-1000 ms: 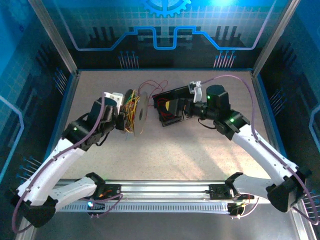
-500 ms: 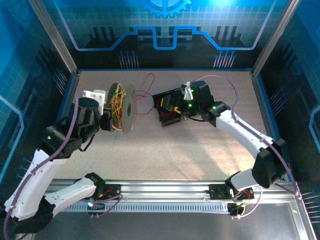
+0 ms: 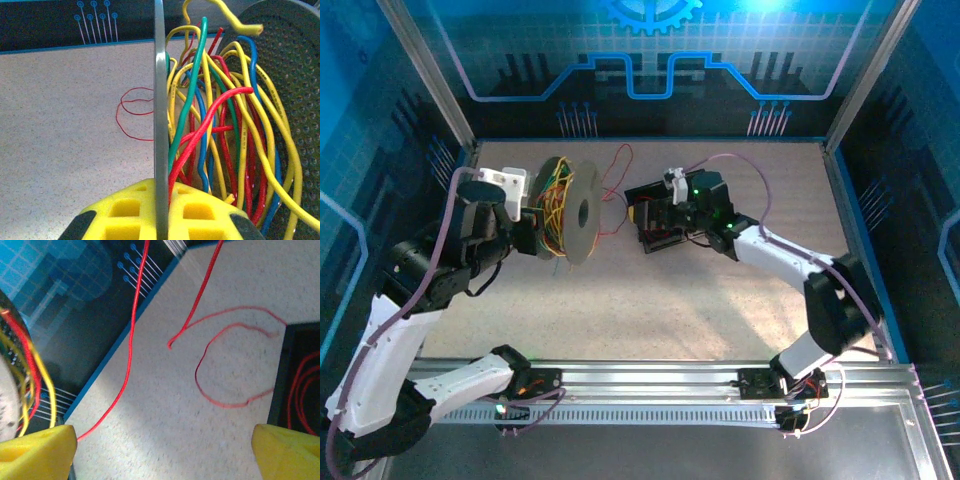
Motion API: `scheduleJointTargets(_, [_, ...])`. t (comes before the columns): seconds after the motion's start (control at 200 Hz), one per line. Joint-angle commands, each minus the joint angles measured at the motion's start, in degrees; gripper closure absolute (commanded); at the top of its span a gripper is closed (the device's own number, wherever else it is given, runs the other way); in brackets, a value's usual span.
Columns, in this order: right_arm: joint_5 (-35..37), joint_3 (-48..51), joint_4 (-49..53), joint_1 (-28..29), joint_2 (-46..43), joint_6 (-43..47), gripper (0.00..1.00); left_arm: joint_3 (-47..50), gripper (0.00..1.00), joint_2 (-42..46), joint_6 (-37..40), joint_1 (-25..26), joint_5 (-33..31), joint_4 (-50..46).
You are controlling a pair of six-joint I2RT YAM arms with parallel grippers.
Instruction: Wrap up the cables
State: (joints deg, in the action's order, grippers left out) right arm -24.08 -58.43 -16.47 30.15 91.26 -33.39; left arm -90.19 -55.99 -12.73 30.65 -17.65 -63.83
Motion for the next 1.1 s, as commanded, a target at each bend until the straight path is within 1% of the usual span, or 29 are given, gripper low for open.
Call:
scheduleJointTargets(0.0, [-3.07, 0.79, -22.53, -1.76, 6.69, -0.38, 0.28, -2.91, 1.0, 1.05, -2.02, 0.15, 1.35, 5.98])
scheduleJointTargets(0.02, [-2.88, 0.41, -23.28, -1.87, 7.52, -0.75, 0.31, -2.82, 1.0, 1.01, -2.04, 0.19, 1.55, 5.95])
scheduleJointTargets(0.025, [-2.83, -0.4, -23.82, -1.95, 8.48, -1.29, 0.34, -2.81, 1.0, 1.03, -2.04, 0.19, 1.56, 5.93])
scheduleJointTargets(0.05, [-3.01, -1.09, -24.25, -2.13, 9.33, -1.89, 0.35, -2.8, 1.0, 0.98, -2.03, 0.2, 1.63, 5.98])
scheduleJointTargets(0.185, [-3.53, -6.41, -29.19, -2.29, 16.43, -5.76, 0.37, -3.15, 1.0, 0.7, -1.86, 0.11, 1.68, 5.69])
scheduleJointTargets(0.29, [-4.69, -10.47, -30.06, -2.15, 21.0, -8.4, 0.41, -3.06, 1.0, 0.53, -1.77, 0.1, 1.73, 5.88])
scheduleJointTargets(0.38, [-4.58, -11.67, -32.12, -1.47, 23.24, -9.43, 0.41, -2.81, 1.0, 0.26, -1.79, 0.11, 1.78, 6.18])
scheduleJointTargets(0.54, [-4.42, -13.74, -32.67, -0.8, 25.98, -10.44, 0.41, -2.58, 1.0, -0.18, -1.62, 0.06, 1.95, 6.49])
scheduleJointTargets(0.65, [-4.53, -15.48, -32.44, -0.61, 27.78, -11.25, 0.46, -2.27, 1.0, -0.35, -1.59, 0.11, 2.09, 6.82])
scheduleJointTargets(0.726, [-4.49, -16.34, -32.35, -0.43, 28.97, -11.78, 0.52, -2.18, 1.0, -0.44, -1.61, 0.11, 2.2, 6.96])
scheduleJointTargets(0.841, [-4.34, -16.31, -32.81, -0.23, 29.77, -12.57, 0.63, -2.18, 1.0, -0.7, -1.54, -0.01, 2.01, 6.93])
scheduleJointTargets(0.891, [-3.76, -15.4, -32.93, -0.31, 29.32, -12.33, 0.74, -2.11, 1.0, -0.83, -1.38, 0.02, 2.0, 6.83])
scheduleJointTargets(0.966, [-2.61, -13.74, -32.33, -0.82, 27.47, -11.17, 1.0, -1.84, 1.0, -1.2, -1.16, -0.07, 1.9, 6.52])
scheduleJointTargets(1.076, [0.84, -12.32, -26.82, -2.0, 22.26, -7.52, 1.0, 0.22, 1.0, -1.89, -1.01, -0.1, 2.6, 6.44])
scheduleJointTargets(1.096, [2.3, -12.6, -23.61, -2.31, 20.34, -5.86, 1.0, 0.77, 1.0, -2.0, -0.98, -0.09, 3.03, 6.66])
